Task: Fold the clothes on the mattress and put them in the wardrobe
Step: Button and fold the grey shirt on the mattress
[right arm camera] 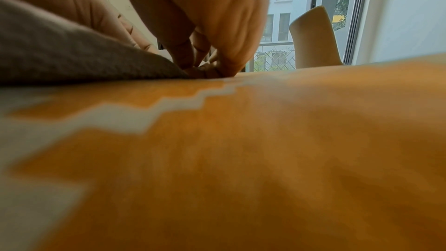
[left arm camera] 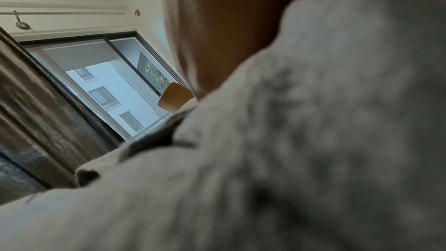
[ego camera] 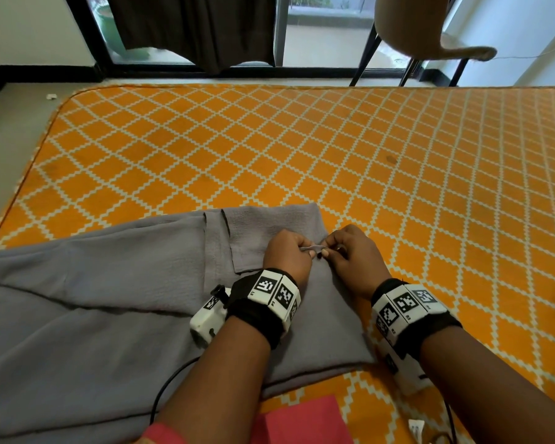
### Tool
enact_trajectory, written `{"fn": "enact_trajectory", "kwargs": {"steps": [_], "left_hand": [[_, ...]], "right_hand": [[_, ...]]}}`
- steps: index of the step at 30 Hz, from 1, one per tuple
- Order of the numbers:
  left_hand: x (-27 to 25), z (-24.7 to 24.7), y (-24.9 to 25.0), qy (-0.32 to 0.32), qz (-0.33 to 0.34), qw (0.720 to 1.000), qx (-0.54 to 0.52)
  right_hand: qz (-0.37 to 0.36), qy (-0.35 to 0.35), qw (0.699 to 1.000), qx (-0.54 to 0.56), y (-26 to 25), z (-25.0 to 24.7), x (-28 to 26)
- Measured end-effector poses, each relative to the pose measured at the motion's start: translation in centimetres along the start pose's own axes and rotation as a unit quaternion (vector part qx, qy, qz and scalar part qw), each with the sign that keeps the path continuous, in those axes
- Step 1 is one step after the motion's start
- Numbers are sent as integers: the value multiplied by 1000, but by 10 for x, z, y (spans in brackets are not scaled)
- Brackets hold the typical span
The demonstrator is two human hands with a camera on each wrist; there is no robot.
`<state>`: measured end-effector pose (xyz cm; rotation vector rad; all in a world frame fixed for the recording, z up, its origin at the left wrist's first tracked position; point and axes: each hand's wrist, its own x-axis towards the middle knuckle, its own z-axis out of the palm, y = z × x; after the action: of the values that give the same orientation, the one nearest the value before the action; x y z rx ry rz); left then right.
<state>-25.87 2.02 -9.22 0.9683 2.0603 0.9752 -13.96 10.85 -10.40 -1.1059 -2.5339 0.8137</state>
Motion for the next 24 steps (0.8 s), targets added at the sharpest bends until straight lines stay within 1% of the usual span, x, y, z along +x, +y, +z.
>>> {"fn": "enact_trajectory", "kwargs": {"steps": [5,9,12,14,16,19,20,23,24], "left_hand": [[1,-2,1,-17,12,1000,7],[4,5,0,22,8,999,38],[4,11,3,20,1,995,98],[0,11,7,28,-6,989,144],[-2,10,8,46,-5,991,127],[-3,8,6,80,-12,997,5],[-3,8,4,86,-11,996,-9],[-6,9,3,99,31,994,39],[-8,9,3,100,50,991,70]], "right_hand": [[-3,2,1000,12,0,1,0],[-2,20,999,32,2,1,-1],[2,37,998,40,3,3,-1],[-3,66,997,45,1,5,-4],[-28,77,996,32,-3,5,-8],[-31,46,998,16,-5,4,-11],[-30,38,999,18,-5,3,-11],[-30,26,999,17,-4,3,-12],[-29,24,999,16,-3,3,-12]]}}
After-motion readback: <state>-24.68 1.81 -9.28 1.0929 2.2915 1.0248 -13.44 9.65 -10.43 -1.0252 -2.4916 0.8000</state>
